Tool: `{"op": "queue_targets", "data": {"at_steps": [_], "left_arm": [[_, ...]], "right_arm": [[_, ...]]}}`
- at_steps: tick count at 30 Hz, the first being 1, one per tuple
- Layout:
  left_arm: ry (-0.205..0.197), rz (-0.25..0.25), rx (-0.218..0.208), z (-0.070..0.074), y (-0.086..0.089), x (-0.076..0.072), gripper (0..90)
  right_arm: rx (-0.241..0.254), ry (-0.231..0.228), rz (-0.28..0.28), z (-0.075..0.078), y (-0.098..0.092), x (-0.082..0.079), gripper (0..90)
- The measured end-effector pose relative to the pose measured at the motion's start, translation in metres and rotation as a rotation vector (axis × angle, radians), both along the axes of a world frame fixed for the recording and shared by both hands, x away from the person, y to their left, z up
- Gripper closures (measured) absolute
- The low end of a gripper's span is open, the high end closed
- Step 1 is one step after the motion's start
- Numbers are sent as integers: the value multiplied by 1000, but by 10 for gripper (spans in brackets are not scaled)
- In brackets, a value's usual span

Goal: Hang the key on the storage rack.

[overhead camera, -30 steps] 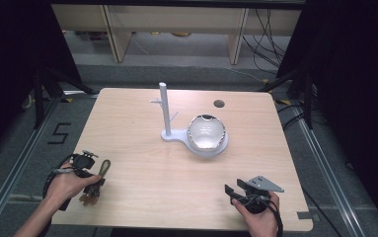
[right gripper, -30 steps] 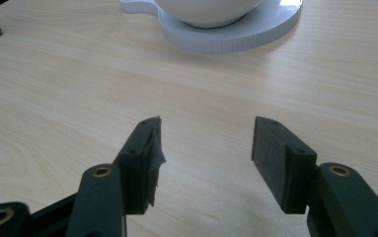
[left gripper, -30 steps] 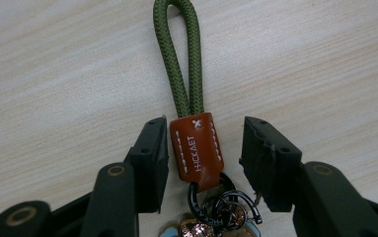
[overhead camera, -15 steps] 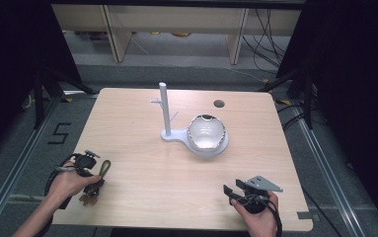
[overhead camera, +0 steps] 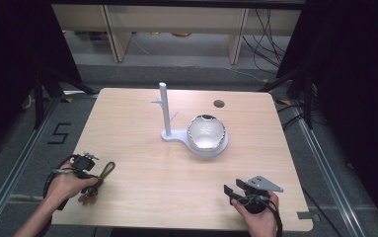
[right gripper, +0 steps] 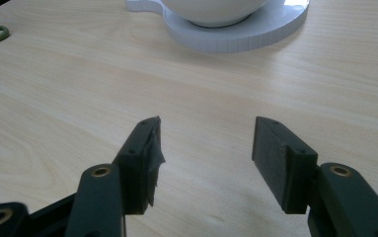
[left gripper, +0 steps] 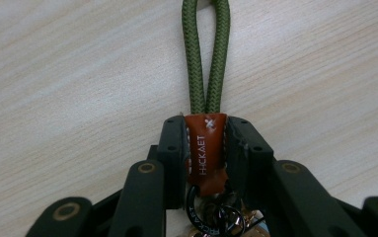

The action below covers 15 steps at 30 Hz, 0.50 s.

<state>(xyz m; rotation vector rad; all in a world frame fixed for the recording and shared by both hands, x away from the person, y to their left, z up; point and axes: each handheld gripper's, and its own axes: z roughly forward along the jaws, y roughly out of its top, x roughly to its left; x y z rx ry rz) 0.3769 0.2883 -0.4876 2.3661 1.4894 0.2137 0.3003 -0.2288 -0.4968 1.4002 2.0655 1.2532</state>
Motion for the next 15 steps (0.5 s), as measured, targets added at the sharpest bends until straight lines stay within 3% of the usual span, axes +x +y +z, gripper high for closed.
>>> {"op": "queue_targets", "data": {"at_steps": [3,5,6,7,11,12,14,15], "left_arm": [[16,9,-50,0,1,-3,696],[-10,-43,-47,1,4,-3,696],[-11,-40,-48,2,3,-4,696],[-32,-42,-72,4,3,-6,696],[-86,-65,-107,9,3,-11,695],[-120,-47,-144,8,2,-13,695],[-121,-68,-135,11,4,-14,695],[-147,-70,-147,12,4,-16,695]], "right_arm": [[-17,17,-11,2,-1,-2,455],[0,14,-8,2,-1,-1,455],[0,14,-8,2,-1,-1,455],[-19,20,-13,2,-1,-2,454],[-8,11,-13,1,-1,-1,451],[4,6,-10,1,0,-1,450],[-2,3,-7,1,-1,-1,450],[5,5,-4,1,-1,-1,448]]}}
